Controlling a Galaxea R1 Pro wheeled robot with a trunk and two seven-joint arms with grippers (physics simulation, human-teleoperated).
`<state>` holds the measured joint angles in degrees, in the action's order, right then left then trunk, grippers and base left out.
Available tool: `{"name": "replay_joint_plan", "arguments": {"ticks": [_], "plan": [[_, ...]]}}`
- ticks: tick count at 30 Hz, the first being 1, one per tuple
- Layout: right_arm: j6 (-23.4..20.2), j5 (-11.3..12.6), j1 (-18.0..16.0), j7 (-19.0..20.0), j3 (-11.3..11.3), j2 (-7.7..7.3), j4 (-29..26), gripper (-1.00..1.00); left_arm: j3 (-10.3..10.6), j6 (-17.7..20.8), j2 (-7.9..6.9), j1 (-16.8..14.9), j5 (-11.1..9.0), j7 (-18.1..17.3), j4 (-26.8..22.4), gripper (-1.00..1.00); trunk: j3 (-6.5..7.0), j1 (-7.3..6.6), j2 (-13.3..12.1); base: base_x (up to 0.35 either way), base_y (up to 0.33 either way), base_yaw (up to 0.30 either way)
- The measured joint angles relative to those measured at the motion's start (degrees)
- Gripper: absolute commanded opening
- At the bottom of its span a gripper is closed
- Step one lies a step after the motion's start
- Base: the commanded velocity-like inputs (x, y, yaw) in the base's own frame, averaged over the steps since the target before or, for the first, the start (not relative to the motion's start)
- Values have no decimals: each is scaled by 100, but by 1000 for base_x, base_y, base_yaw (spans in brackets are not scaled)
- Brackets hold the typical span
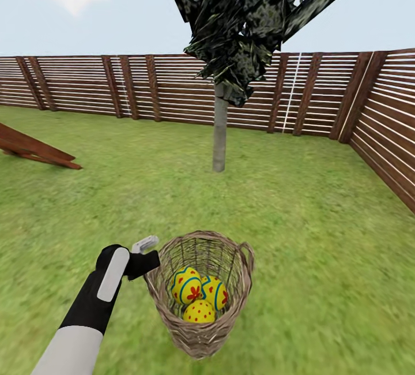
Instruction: Take the three Easter eggs out of the wicker basket on the lawn in the garden, then place them on the lawn next to a single tree (choose any tree) so that all three eggs are next to the same tree and none are left in the basket.
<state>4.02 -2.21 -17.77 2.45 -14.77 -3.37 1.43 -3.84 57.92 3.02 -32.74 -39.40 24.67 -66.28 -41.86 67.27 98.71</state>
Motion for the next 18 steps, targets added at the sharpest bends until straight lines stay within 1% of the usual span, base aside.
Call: {"name": "replay_joint_plan", "arguments": {"ticks": [18], "plan": [[42,3,0,-41,-1,-5,-8,100,0,-3,-6,-4,19,7,21,-100,0,0,0,316,0,0]]}}
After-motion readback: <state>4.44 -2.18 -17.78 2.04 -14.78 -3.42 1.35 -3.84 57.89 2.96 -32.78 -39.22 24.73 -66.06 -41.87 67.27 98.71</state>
